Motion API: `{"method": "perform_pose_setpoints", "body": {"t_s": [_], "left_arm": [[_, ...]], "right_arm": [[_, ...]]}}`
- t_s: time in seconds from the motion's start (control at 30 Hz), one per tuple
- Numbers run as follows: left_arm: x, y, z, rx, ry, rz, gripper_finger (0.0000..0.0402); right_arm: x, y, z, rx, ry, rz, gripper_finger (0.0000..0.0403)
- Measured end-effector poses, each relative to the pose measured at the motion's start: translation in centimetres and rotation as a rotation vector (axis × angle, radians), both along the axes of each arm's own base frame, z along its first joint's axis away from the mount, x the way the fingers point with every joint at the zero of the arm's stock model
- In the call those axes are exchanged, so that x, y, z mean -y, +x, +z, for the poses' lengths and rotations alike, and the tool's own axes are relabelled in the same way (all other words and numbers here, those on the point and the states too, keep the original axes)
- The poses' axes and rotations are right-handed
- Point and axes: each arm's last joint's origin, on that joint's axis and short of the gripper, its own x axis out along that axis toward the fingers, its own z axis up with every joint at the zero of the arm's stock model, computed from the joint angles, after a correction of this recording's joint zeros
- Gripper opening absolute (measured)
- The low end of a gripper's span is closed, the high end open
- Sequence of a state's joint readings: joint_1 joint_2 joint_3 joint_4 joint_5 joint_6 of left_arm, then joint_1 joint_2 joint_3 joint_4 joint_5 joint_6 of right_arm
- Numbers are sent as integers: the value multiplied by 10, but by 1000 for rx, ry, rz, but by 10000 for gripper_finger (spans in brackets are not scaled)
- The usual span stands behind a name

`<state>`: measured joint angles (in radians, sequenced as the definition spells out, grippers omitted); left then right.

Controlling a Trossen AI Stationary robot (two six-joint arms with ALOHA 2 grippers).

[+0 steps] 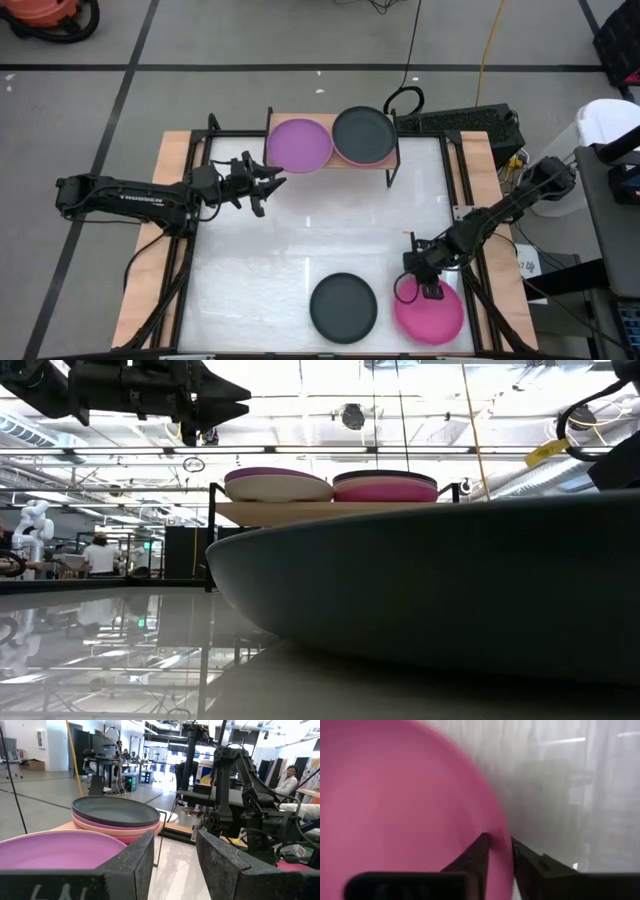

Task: Place and stack plates onto a shelf
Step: Stack the pink plate on top of the violet plate on the shelf

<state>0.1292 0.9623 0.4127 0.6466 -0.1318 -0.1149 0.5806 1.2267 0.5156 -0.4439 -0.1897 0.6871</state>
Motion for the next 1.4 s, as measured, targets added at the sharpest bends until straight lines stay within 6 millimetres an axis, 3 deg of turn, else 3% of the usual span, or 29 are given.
{"method": "perform_pose_setpoints", "body": {"t_s": [0.13, 0.5, 0.83, 1.1, 1.4], "left_arm": [[0, 0, 0, 1, -4, -1, 152], [0, 0, 0, 6, -19, -2, 152], [0, 0, 0, 6, -21, -2, 152], [0, -1, 1, 8, -19, -2, 152], [4, -27, 20, 46, 62, 6, 152]], "right_arm": [[1, -2, 5, 13, 18, 2, 11], [18, -13, 28, 119, -6, -63, 2], [48, -14, 64, 516, -90, -180, 1], [67, -1, 95, 877, -117, -216, 1], [101, 19, 118, 1162, -304, -355, 0]]}}
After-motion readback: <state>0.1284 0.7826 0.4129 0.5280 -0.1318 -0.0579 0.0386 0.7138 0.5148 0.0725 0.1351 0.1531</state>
